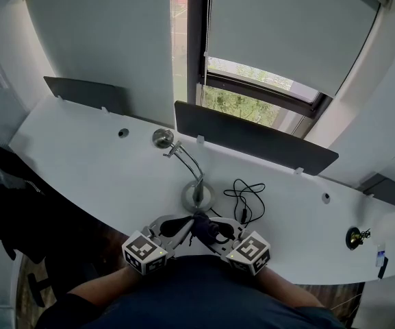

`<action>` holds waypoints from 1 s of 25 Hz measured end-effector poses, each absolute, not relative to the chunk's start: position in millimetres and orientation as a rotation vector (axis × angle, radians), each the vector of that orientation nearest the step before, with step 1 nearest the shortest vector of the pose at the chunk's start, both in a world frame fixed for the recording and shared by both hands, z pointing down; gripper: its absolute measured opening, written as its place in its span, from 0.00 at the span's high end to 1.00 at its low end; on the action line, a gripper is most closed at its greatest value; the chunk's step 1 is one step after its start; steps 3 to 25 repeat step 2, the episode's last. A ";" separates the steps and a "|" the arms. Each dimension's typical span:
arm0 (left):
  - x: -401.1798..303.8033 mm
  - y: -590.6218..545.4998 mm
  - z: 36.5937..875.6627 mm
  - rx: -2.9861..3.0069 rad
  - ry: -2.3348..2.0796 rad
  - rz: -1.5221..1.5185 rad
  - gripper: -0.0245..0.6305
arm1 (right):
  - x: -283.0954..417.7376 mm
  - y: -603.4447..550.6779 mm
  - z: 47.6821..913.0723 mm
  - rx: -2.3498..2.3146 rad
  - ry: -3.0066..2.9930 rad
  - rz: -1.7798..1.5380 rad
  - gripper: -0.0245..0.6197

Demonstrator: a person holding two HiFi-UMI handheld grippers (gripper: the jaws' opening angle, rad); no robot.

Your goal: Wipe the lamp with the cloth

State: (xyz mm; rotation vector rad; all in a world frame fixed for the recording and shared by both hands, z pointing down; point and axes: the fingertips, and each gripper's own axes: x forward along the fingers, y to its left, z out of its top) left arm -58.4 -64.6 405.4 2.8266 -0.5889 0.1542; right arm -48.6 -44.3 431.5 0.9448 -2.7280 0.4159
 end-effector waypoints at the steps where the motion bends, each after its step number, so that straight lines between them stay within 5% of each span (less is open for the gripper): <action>1: -58.4 -64.8 405.5 2.827 -0.589 0.155 0.95 | -48.4 -44.3 431.9 0.945 -2.727 0.417 0.72; 25: -58.4 -64.9 405.7 2.827 -0.590 0.155 0.95 | -48.3 -44.4 432.3 0.944 -2.726 0.419 0.72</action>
